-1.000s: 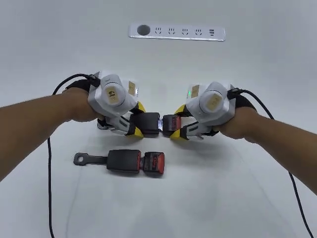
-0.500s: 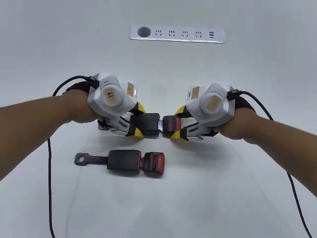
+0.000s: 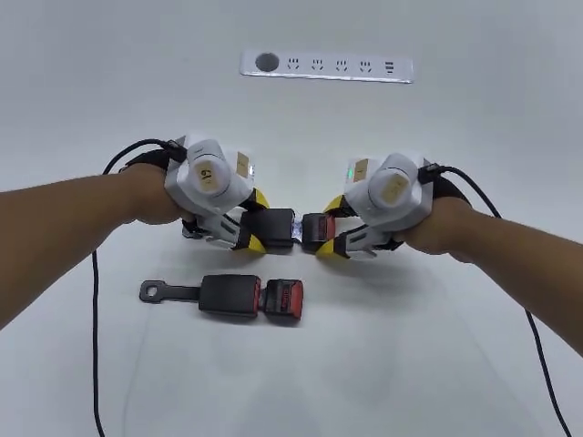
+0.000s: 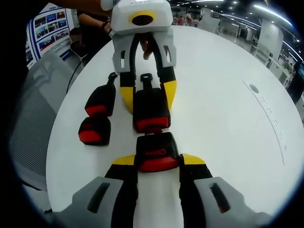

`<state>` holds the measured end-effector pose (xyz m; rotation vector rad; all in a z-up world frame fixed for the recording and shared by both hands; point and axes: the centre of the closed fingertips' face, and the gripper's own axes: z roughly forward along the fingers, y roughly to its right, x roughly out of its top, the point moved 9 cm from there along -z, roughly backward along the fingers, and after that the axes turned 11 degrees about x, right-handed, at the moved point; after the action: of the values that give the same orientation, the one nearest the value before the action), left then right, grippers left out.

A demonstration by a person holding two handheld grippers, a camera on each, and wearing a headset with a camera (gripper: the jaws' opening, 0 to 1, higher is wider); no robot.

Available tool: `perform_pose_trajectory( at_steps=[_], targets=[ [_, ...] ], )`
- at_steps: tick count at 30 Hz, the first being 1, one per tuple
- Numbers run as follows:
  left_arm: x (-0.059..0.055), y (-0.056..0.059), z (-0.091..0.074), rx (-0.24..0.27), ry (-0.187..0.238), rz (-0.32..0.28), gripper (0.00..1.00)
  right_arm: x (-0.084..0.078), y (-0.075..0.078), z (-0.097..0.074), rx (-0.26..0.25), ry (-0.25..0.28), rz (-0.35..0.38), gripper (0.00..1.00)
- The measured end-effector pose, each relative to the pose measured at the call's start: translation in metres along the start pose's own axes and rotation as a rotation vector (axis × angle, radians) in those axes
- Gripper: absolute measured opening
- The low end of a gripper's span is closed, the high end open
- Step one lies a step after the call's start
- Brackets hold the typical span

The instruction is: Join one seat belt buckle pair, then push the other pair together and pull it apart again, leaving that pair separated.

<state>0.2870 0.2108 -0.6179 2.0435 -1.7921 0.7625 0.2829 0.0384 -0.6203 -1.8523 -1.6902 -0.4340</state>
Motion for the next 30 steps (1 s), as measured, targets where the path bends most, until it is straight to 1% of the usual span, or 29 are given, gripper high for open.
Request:
perform_pose_trajectory(
  at_steps=[6,8,9,10,11,14,16,20,23,25,26,28,30],
  targets=[
    [0.0,0.0,0.0,-0.001,-0.004,0.003,0.34,-0.002,0.001,-0.003,0.002,-0.012,-0.001,0.32],
    [-0.001,0.0,-0.001,0.0,-0.003,0.0,0.34,-0.006,0.003,-0.006,0.003,-0.016,0.0,0.32],
    [0.001,0.001,0.0,0.0,0.0,-0.002,0.34,-0.009,0.004,-0.008,0.005,-0.012,0.003,0.32],
    [0.001,0.001,0.0,0.001,0.0,-0.002,0.34,-0.01,0.003,-0.008,0.008,0.007,0.019,0.32],
    [0.002,0.002,0.0,0.001,-0.003,-0.002,0.34,-0.011,0.004,-0.008,0.006,0.012,0.021,0.32],
    [0.001,0.0,-0.001,0.001,-0.004,-0.002,0.34,-0.008,0.005,-0.007,0.006,-0.002,0.006,0.32],
    [0.002,0.003,-0.002,0.003,-0.002,-0.006,0.34,-0.009,0.004,-0.007,0.008,0.004,0.008,0.32],
    [0.001,0.001,-0.002,0.006,-0.003,-0.009,0.34,-0.014,0.003,-0.011,0.006,0.025,0.025,0.32],
    [0.0,-0.001,-0.002,0.006,0.001,-0.013,0.34,-0.016,0.0,-0.013,0.003,0.024,0.023,0.32],
    [0.002,0.002,-0.001,0.006,0.0,-0.012,0.34,-0.02,0.003,-0.014,0.001,0.024,0.023,0.32],
    [0.002,0.002,-0.001,0.006,0.0,-0.012,0.34,-0.022,0.001,-0.014,0.001,0.027,0.022,0.32],
    [0.0,-0.002,-0.002,0.006,-0.002,-0.009,0.34,-0.026,0.0,-0.017,-0.002,0.033,0.019,0.33],
    [0.002,0.0,-0.001,0.005,-0.004,-0.007,0.34,-0.031,-0.001,-0.022,-0.012,0.058,0.027,0.33]
  ],
)
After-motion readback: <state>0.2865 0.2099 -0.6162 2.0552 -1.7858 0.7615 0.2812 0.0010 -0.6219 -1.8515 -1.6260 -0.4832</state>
